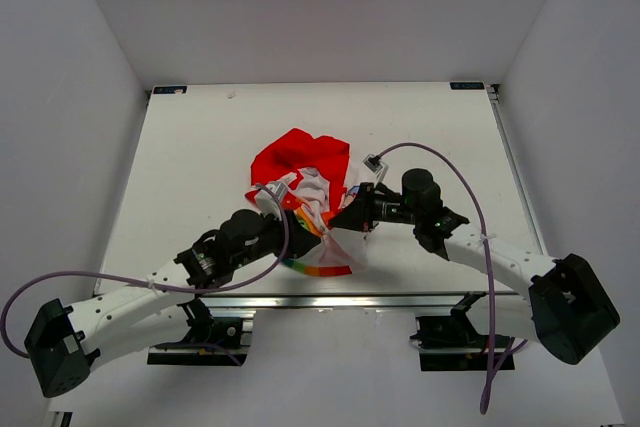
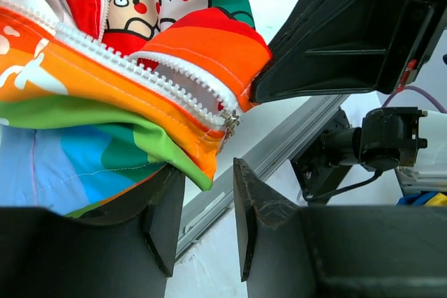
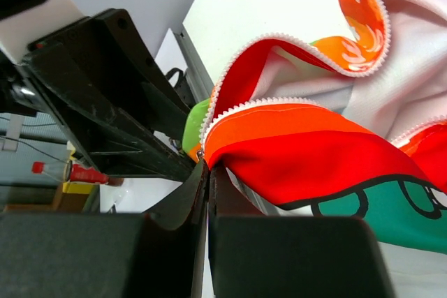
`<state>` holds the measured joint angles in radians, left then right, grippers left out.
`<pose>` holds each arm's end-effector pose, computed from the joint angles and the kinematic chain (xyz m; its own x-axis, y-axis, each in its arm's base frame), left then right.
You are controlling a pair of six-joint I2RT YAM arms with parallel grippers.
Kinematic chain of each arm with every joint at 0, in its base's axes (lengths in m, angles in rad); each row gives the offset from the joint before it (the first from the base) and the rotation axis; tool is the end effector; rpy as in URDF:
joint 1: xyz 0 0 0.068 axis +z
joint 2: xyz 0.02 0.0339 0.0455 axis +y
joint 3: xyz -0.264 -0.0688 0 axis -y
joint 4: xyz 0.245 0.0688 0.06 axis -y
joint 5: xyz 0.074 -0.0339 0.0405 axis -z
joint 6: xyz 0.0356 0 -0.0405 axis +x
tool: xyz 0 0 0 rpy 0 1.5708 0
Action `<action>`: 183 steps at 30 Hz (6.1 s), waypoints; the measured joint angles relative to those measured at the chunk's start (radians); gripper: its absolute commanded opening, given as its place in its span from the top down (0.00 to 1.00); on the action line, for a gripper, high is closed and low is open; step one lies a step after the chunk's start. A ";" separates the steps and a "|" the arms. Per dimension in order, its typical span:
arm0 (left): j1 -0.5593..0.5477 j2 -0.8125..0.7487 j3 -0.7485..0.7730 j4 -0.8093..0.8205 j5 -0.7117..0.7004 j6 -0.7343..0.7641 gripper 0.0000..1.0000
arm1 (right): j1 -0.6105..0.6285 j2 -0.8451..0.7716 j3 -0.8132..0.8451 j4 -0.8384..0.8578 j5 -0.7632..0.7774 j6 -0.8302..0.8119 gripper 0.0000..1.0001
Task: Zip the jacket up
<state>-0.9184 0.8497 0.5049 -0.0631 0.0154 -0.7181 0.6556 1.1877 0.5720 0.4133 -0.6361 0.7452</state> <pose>0.1193 -0.1570 0.2420 -0.7098 -0.1546 -0.6873 0.4463 0.6561 -0.6086 0.1904 0.1731 0.2452 -0.7625 0.1018 -0.6390 -0.5914 0.2910 0.7520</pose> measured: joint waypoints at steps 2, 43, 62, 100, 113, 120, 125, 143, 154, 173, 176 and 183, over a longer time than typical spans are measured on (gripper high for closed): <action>0.000 -0.015 -0.015 0.010 -0.010 -0.006 0.58 | 0.003 0.006 0.000 0.020 -0.004 0.015 1.00; 0.000 -0.146 -0.152 0.250 -0.086 -0.078 1.00 | 0.040 0.025 -0.032 0.143 0.005 0.097 1.00; 0.008 -0.052 -0.126 0.243 -0.016 0.003 1.00 | 0.046 0.025 -0.021 0.123 0.117 0.218 1.00; -0.216 0.161 0.052 0.101 -0.259 0.096 1.00 | 0.122 0.001 0.130 -0.423 0.586 0.415 1.00; -0.330 0.133 0.068 0.057 -0.425 0.020 1.00 | 0.130 -0.056 0.136 -0.471 0.582 0.349 1.00; -0.400 -0.055 0.059 -0.074 -0.468 -0.063 0.54 | 0.082 -0.142 0.045 -0.246 0.499 0.212 1.00; -0.414 -0.113 0.059 -0.172 -0.473 -0.145 0.28 | 0.052 -0.161 -0.056 -0.077 0.459 0.192 1.00; -0.140 -0.283 -0.303 0.072 -0.295 -0.429 0.02 | 0.076 -0.130 -0.224 0.277 0.346 0.319 1.00; 0.115 0.203 -0.372 0.745 0.193 -0.461 0.02 | 0.087 -0.130 -0.229 0.273 0.372 0.324 1.00; 0.156 0.408 -0.324 1.117 0.398 -0.492 0.49 | 0.098 -0.137 -0.243 0.212 0.406 0.298 1.00; 0.158 0.415 -0.324 1.118 0.404 -0.493 0.63 | 0.098 -0.148 -0.255 0.206 0.408 0.298 1.00; 0.158 0.415 -0.320 1.107 0.414 -0.483 0.76 | 0.105 -0.158 -0.260 0.201 0.411 0.294 1.00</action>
<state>-0.7601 1.2644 0.1852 1.0443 0.4290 -1.2015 0.7601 1.0302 0.3119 0.6144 -0.2249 1.0393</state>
